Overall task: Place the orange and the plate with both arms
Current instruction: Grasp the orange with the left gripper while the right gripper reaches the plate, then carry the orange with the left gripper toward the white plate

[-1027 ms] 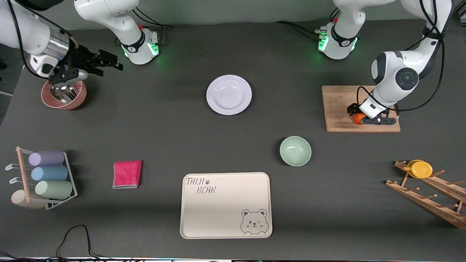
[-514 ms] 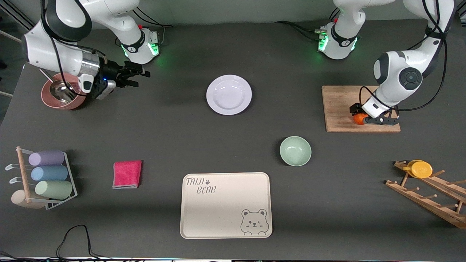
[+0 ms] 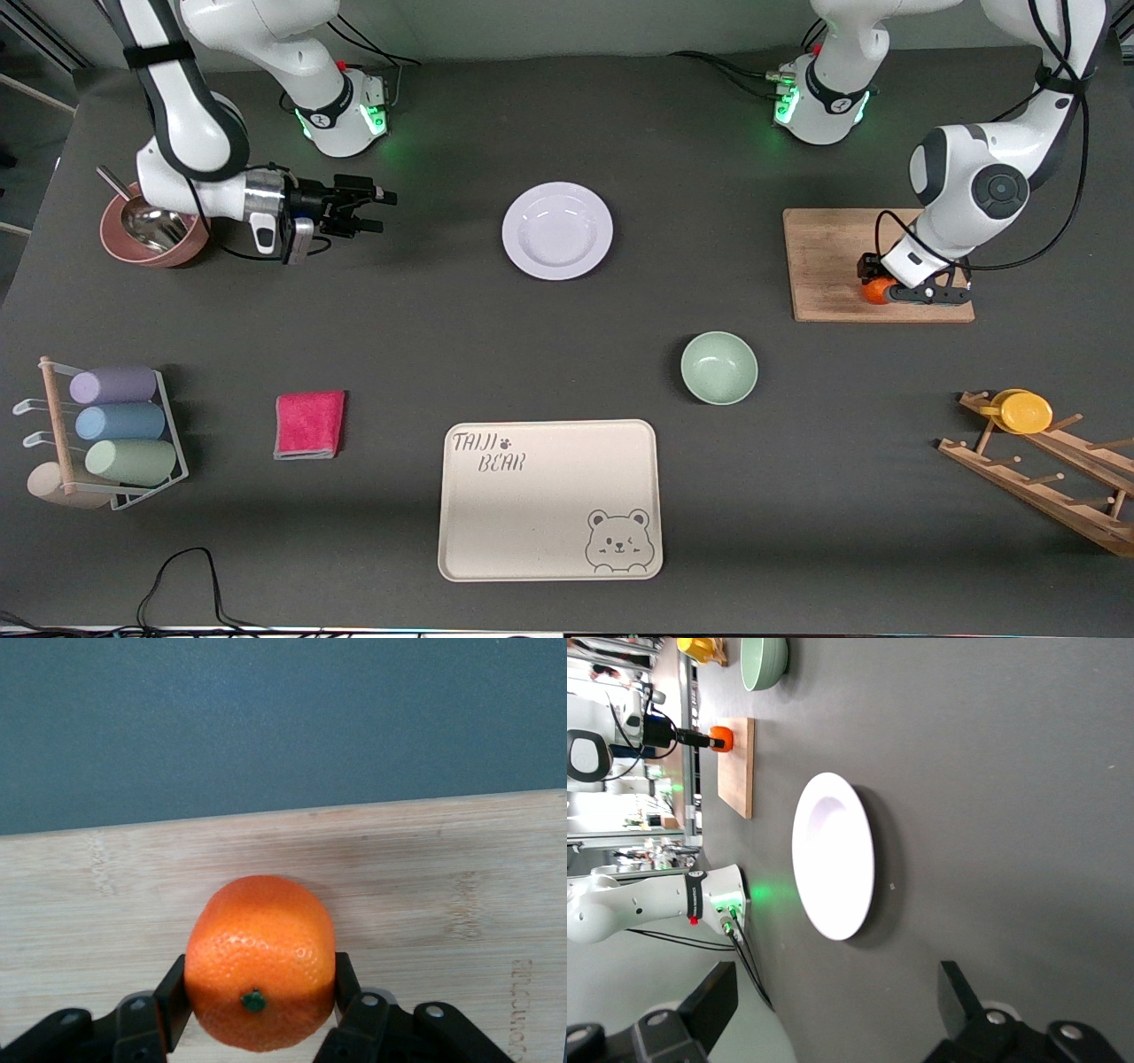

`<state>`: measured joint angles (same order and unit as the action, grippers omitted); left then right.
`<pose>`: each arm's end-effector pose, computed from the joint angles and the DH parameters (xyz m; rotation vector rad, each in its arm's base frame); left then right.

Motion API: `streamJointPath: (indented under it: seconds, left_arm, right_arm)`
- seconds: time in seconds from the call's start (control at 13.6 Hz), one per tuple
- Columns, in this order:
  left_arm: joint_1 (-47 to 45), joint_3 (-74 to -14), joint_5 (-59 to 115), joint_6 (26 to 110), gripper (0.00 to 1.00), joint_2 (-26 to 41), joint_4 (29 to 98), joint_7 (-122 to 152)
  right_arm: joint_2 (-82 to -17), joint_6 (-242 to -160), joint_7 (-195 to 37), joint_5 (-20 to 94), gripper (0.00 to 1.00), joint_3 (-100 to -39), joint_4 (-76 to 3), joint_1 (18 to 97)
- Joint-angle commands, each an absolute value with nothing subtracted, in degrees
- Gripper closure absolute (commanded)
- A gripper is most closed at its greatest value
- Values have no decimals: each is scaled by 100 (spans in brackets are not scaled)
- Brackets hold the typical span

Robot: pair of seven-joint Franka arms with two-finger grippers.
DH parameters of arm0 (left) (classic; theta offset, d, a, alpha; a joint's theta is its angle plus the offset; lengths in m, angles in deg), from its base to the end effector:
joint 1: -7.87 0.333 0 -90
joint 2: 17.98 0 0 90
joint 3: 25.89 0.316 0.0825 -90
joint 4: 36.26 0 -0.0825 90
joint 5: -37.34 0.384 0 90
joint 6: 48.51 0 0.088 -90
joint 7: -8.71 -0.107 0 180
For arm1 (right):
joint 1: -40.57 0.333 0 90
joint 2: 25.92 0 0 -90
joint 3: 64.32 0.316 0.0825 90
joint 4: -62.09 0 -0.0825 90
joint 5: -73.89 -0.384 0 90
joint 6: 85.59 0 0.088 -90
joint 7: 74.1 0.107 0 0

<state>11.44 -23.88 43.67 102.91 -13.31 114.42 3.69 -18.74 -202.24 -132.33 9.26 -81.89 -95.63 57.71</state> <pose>0.4217 0.0386 0.2138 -3.0907 0.1378 0.1132 0.3441 0.0525 0.2409 -2.1442 -0.1668 0.0655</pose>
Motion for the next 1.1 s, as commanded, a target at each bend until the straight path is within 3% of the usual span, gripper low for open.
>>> streamJointPath:
  seconds: [0.0,0.22,0.51,0.73,1.03]
  left_arm:
    - [1164,-2387,4410,10319,100,-1279,11377,291]
    - [1138,-2396,4411,9533,100,-1830,11106,318]
    - [1042,-2484,4384,6372,100,-2439,9247,362]
    - [787,-2501,4375,4594,100,-2256,7454,397]
    - [655,-2502,4384,3247,100,-1492,5606,370]
  right_arm:
    - [-2913,-19986,-14438,115,0,-8304,-9453,5762]
    - [-3758,-19660,-15248,-721,0,-8295,-9444,5797]
    - [-4146,-19406,-15312,-811,0,-8304,-9409,5789]
    - [-4463,-19133,-15662,-1030,0,-8304,-9409,5771]
    - [-4648,-19071,-15681,-1057,0,-8321,-9400,5771]
